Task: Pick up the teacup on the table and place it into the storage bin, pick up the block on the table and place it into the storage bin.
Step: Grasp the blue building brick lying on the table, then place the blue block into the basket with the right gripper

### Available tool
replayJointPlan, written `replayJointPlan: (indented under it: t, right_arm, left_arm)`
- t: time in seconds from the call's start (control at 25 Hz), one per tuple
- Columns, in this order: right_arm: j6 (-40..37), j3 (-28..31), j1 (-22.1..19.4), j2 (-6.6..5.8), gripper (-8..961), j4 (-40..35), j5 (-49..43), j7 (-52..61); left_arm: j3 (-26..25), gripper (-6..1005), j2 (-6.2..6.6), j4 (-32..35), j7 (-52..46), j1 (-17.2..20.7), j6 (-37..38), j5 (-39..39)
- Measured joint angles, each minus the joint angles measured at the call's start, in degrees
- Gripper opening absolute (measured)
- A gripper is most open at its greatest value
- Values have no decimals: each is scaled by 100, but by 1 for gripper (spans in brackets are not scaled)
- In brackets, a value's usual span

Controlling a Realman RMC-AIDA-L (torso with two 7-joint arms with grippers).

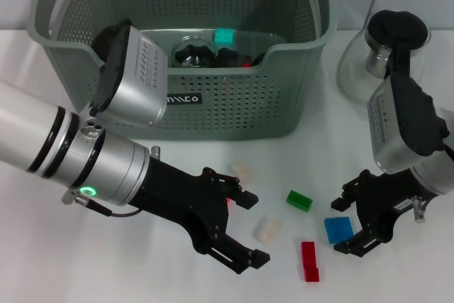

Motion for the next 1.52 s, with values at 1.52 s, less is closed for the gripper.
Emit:
replayJointPlan:
  t: [1.52]
  right_arm:
    - [-1114, 1430, 1200, -104, 462, -2905, 1985, 2447]
  left_arm:
    - [-424, 948, 159, -197, 137, 276, -230, 107]
